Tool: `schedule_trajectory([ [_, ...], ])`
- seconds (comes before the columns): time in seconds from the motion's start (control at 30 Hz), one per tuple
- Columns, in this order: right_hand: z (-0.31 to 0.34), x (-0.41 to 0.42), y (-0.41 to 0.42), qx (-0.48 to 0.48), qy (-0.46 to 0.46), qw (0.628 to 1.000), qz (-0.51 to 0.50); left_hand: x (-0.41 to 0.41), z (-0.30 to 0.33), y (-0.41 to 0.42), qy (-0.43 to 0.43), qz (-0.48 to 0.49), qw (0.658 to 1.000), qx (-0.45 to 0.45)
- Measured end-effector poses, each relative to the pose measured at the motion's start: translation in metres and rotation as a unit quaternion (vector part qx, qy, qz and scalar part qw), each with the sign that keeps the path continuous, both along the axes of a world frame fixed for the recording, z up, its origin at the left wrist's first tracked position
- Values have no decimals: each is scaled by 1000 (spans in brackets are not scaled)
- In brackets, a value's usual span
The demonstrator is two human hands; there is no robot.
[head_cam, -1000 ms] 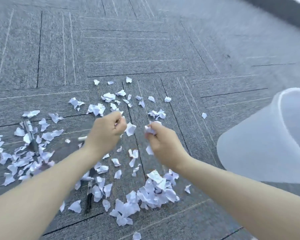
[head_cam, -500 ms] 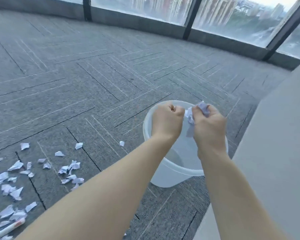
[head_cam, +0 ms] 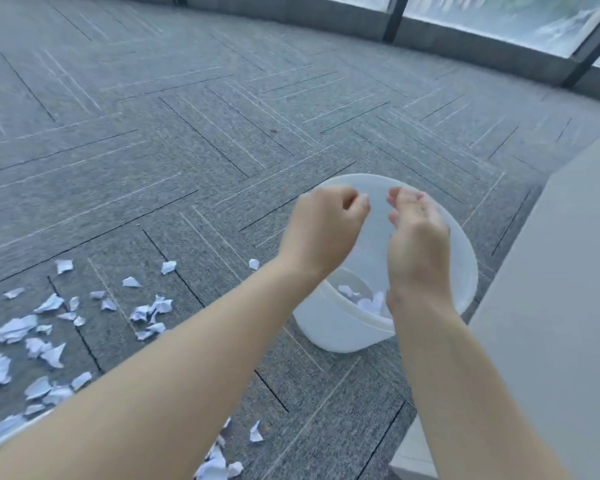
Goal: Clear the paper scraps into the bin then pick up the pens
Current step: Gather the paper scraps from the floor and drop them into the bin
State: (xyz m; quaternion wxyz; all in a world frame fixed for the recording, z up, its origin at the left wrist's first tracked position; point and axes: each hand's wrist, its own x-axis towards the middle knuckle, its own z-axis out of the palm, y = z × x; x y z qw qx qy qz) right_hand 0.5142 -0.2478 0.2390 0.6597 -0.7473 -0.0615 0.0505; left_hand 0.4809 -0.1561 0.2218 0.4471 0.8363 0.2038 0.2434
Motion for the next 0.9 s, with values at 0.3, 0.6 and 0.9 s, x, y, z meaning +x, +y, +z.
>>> schedule_trajectory([
  [0.3, -128, -112, 82, -130, -88, 930, 334, -184, -165, 49, 132, 222, 964, -56],
  [0.6, -267, -133, 140, -403, -293, 664, 558, -303, -253, 34, 315, 259, 913, -35],
  [0.9, -281, -123, 145, -365, -316, 575, 660, -327, -270, 7, 297, 150, 941, -52],
])
